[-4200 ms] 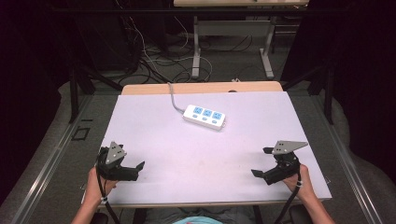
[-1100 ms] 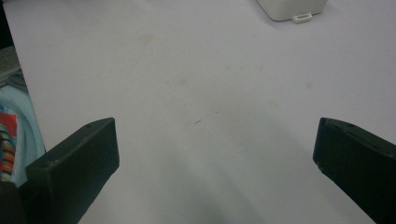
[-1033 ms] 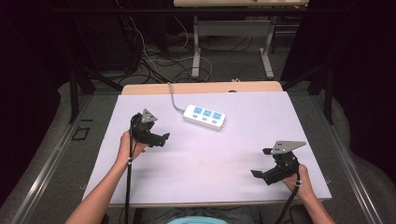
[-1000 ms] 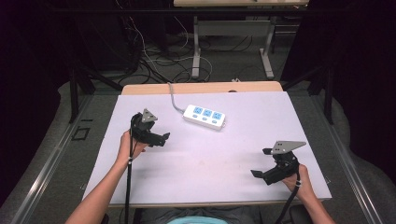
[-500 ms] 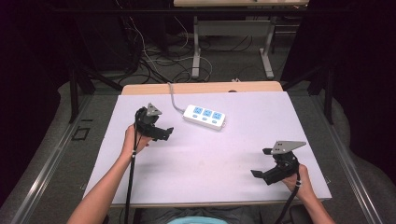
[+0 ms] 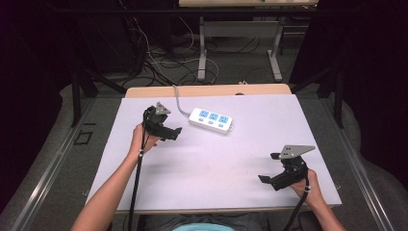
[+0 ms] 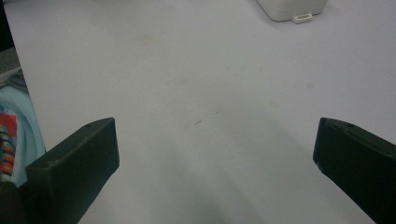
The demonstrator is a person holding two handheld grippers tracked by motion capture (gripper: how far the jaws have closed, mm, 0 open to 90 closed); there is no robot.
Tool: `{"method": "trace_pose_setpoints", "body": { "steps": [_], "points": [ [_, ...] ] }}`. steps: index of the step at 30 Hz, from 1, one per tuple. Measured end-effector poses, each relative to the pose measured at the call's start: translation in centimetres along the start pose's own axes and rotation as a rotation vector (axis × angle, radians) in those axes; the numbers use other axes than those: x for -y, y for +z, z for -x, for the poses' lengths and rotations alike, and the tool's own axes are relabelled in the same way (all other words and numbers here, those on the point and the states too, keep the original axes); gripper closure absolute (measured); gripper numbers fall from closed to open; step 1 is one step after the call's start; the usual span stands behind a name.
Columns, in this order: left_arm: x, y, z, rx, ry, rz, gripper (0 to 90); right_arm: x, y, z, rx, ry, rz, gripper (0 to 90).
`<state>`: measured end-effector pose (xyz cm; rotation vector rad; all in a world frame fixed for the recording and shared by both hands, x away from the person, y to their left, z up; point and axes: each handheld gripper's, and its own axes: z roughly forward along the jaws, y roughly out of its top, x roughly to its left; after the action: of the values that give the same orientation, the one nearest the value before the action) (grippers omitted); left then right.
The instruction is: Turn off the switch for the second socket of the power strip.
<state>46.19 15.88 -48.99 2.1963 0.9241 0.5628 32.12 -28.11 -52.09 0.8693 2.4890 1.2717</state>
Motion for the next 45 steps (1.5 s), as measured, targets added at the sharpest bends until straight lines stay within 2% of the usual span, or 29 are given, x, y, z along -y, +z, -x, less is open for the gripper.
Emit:
{"method": "trace_pose_setpoints", "body": {
  "steps": [7,8,13,15,16,20,26,29,32,33,45],
  "points": [
    [-0.8,0.7,0.0,0.006,0.003,-0.003,0.1,0.0,0.0,0.0,0.006,0.002,0.002,0.0],
    [-0.9,0.8,0.0,-0.003,0.01,0.005,0.1,0.0,0.0,0.0,0.006,0.002,0.002,0.0],
    [-1.2,1.3,0.2,0.003,0.003,0.008,0.1,0.0,0.0,0.0,0.002,0.003,0.0,0.0],
    [-1.4,1.4,0.1,0.011,0.012,-0.012,0.1,0.0,0.0,0.0,0.003,0.0,0.001,0.0],
    [-1.4,1.6,0.2,0.006,0.004,0.0,0.1,0.0,0.0,0.0,0.006,-0.003,0.003,0.0],
    [-1.7,1.9,0.1,0.011,0.006,-0.017,0.2,0.0,0.0,0.0,0.006,-0.003,0.003,0.0],
    [-2.0,2.5,0.2,0.005,0.005,-0.014,0.8,0.0,0.0,0.0,0.004,0.004,0.004,0.0],
    [-2.2,2.7,0.2,0.009,0.021,-0.022,1.2,0.0,0.0,0.1,0.005,-0.002,0.006,0.0],
    [-2.3,3.0,0.4,0.002,0.012,-0.021,1.8,0.0,0.0,0.0,0.001,0.004,0.005,0.0],
    [-2.3,3.0,0.3,0.001,0.021,-0.024,1.8,0.0,0.0,0.0,0.001,0.004,0.005,0.0],
    [-2.9,3.7,0.3,0.0,0.023,-0.031,5.1,0.0,-0.1,0.1,-0.001,0.006,0.001,0.0]
  ]
}}
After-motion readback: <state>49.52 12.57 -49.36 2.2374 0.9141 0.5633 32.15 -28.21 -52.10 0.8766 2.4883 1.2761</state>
